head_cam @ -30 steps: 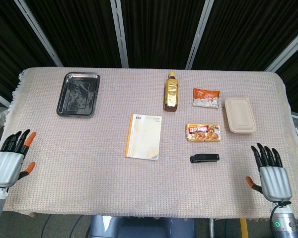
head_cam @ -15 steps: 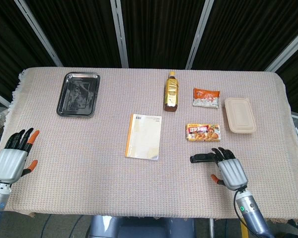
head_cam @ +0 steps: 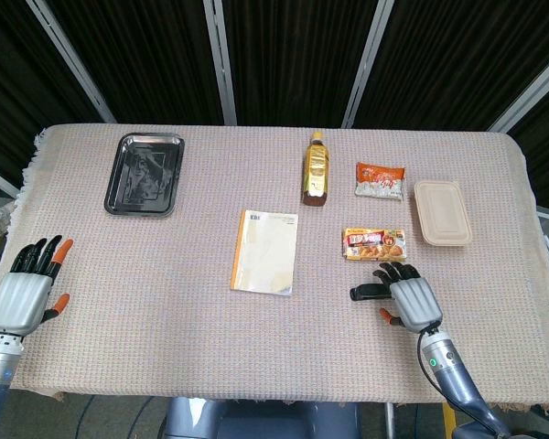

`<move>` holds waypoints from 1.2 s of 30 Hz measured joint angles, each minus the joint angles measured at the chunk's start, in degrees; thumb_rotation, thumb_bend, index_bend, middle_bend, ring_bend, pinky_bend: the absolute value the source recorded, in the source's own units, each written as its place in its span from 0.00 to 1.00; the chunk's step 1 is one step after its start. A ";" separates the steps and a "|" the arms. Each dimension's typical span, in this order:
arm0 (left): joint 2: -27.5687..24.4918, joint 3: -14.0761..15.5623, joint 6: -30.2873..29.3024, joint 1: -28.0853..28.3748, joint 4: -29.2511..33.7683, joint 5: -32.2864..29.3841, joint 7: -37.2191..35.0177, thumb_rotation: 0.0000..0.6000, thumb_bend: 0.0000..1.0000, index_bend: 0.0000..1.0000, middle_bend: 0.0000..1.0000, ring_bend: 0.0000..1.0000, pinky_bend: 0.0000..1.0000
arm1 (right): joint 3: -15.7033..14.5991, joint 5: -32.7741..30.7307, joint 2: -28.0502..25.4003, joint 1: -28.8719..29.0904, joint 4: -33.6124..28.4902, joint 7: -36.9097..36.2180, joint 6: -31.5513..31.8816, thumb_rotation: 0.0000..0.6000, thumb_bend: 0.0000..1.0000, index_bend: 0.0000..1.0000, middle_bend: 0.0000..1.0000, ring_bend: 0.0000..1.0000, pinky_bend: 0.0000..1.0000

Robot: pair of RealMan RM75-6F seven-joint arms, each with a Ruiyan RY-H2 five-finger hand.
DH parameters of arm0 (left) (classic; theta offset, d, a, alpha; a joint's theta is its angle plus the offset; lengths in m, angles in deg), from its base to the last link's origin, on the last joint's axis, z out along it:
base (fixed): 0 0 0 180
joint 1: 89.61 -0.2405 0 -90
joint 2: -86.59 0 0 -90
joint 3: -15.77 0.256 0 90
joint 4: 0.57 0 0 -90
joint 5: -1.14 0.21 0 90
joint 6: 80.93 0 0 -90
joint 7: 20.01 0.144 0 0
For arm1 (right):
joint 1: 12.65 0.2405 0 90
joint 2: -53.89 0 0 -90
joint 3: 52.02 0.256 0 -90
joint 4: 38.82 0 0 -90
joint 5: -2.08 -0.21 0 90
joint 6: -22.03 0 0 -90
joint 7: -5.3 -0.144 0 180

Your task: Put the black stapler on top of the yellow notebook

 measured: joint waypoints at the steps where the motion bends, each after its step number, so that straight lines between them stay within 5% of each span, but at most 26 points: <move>1: 0.04 -0.04 0.23 0.11 0.00 -0.22 0.10 1.00 0.30 0.00 0.00 0.00 0.11 | 0.03 -0.18 0.30 0.30 0.59 -0.22 -0.43 1.00 0.23 0.25 0.17 0.15 0.22; 18: 0.31 -0.30 2.16 1.21 -0.39 -2.21 0.58 1.00 0.30 0.00 0.00 0.00 0.10 | 0.18 0.96 7.53 3.53 13.05 -3.84 1.00 1.00 0.38 0.70 0.52 0.56 0.68; 26: 0.14 -0.21 2.25 1.36 -0.28 -2.35 0.21 1.00 0.30 0.00 0.00 0.00 0.11 | 0.08 2.61 8.77 4.00 13.88 -3.65 3.84 1.00 0.38 0.72 0.53 0.61 0.72; 36: -0.19 -0.01 2.42 1.53 -0.30 -2.36 -0.59 1.00 0.30 0.00 0.00 0.00 0.10 | 0.39 3.07 7.73 5.17 6.31 5.66 4.84 1.00 0.38 0.72 0.53 0.61 0.72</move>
